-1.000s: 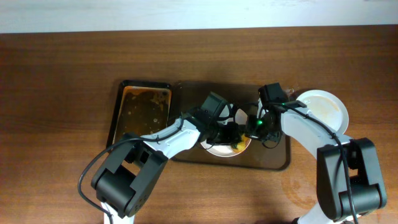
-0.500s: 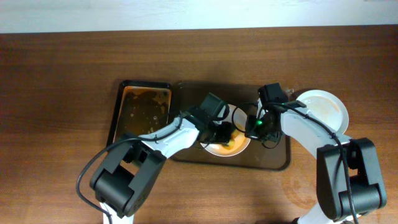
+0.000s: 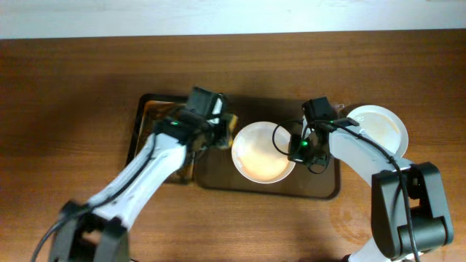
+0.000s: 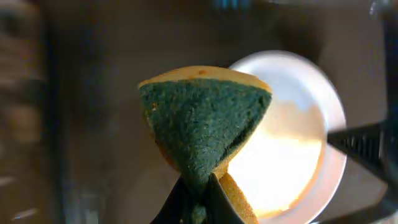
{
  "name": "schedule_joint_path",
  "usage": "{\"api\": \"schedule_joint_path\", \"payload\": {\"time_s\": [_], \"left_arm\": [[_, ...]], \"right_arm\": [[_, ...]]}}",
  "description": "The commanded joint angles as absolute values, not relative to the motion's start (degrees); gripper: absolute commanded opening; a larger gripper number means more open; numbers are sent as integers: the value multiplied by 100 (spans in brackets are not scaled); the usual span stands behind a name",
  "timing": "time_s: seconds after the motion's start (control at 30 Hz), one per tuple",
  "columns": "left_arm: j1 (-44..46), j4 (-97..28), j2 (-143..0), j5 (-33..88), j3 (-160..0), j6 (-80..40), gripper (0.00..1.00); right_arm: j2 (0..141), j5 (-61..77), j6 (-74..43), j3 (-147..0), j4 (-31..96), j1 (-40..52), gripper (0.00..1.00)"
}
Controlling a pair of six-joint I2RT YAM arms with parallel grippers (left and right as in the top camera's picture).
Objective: Clean dirty plates on tray and stack at the side
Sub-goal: 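Scrub the last plate with the sponge in the left gripper, then lift the last plate with the right gripper onto the stack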
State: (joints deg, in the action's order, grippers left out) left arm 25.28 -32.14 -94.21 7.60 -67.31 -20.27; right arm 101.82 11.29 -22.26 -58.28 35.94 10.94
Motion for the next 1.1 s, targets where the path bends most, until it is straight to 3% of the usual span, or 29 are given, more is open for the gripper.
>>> {"api": "schedule_joint_path", "payload": {"time_s": [0.0,0.1,0.23,0.33,0.43,0.6,0.87,0.93,0.97,1.0,1.07], "left_arm": [[2018,-3535,-9139,318,-6735,-1894,0],[1367,-3837,-9142,342,-6733,-1717,0],[659,-3861,-9295,1334,-6731,-790,0],[220,-3785,-9727,1518,-6726,-744,0],[-102,-3701,-10278,2475,-6729,-318,0],[-635,-3603,-10925,3282,-6726,-30,0],[-1039,-3671,-11246,1955,-6735,-711,0],[-978,-3671,-11242,2689,-6740,-272,0],[-843,-3809,-11242,4233,-6740,1048,0],[-781,-3824,-11242,4298,-6740,1144,0],[-685,-3693,-11244,2834,-6740,226,0]], "right_arm": [[9666,421,-2016,-6112,3820,1125,4],[9223,-196,-1675,-6311,4112,1129,4],[8621,-1470,-1319,-6447,4254,1363,4],[8458,-3277,-941,-6447,4270,1994,4],[8460,-4919,-921,-6447,4235,2738,4],[8460,-6722,-917,-6447,3957,3590,4],[8460,-6189,-926,-6447,3896,3782,4],[8460,-5714,-945,-6447,3826,3776,4],[8460,-5599,-945,-6447,3739,3776,4],[8458,-5568,-950,-6449,3723,3776,4],[8455,-5489,-1299,-6449,3769,3721,4]]}}
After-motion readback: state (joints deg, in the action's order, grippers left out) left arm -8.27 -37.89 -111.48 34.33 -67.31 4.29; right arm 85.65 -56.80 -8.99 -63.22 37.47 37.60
